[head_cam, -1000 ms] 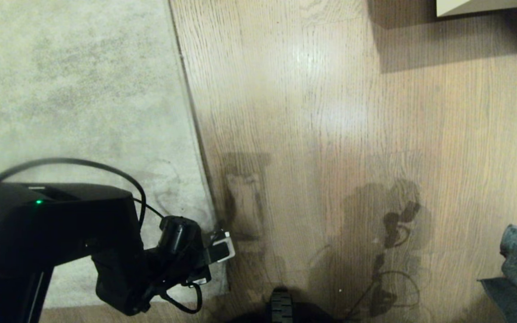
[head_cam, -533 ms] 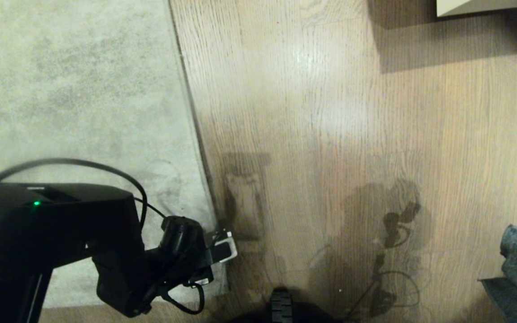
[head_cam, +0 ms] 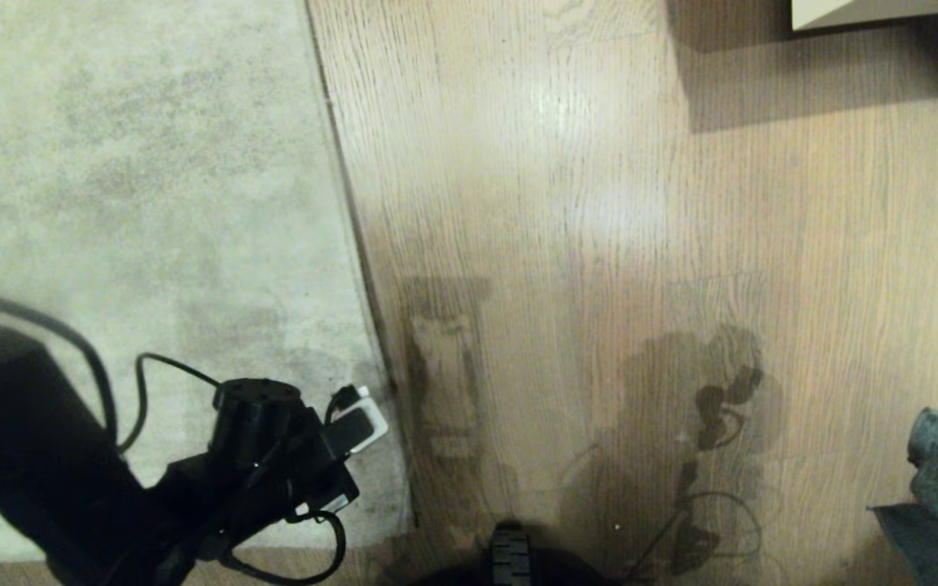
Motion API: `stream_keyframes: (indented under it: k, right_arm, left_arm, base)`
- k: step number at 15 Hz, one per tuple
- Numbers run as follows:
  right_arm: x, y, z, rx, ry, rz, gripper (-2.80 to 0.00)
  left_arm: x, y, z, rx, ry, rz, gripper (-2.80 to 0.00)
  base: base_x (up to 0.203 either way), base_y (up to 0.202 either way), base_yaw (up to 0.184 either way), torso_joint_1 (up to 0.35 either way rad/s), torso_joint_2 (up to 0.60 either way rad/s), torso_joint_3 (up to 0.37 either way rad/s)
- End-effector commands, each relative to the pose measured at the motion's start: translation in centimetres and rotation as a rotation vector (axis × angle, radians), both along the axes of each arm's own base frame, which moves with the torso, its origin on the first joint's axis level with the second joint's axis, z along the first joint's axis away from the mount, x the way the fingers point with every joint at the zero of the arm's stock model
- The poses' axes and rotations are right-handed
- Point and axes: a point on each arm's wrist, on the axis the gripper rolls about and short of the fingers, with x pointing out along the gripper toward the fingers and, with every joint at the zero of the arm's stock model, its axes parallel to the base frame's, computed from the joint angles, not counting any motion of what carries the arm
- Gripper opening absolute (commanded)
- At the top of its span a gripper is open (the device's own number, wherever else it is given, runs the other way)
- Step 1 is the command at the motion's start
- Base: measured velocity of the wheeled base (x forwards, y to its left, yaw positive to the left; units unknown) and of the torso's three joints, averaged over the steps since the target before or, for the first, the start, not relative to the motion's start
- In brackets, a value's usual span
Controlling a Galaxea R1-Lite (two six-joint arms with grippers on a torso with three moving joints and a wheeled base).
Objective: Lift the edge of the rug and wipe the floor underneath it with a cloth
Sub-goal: Lay down the carpet, then put down the rag
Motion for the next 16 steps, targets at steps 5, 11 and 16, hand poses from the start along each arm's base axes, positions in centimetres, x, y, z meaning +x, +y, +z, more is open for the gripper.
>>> stream_keyframes:
  k: [5,11,16]
  right_arm:
    - [0.0,0.0,0.0,0.000,0.000,0.000,-2.80]
    - [0.0,0.0,0.0,0.000,-0.001,-0.001,-2.80]
    - [0.0,0.0,0.0,0.000,-0.001,0.000,-2.80]
  left_arm:
    - [-8.1,4.5,5.0,-0.280,-0.069,0.255,-2.80]
    - [-12.9,8.3,6.5,-0.380,-0.116,0.437,-2.80]
    - [-16.3,9.7,6.3,-0.517,-0.142,0.556,-2.80]
  base:
    - [0.000,0.000,0.000,0.000,0.00,0.000]
    - [0.000,0.000,0.000,0.000,0.00,0.000]
    - [0.000,0.000,0.000,0.000,0.00,0.000]
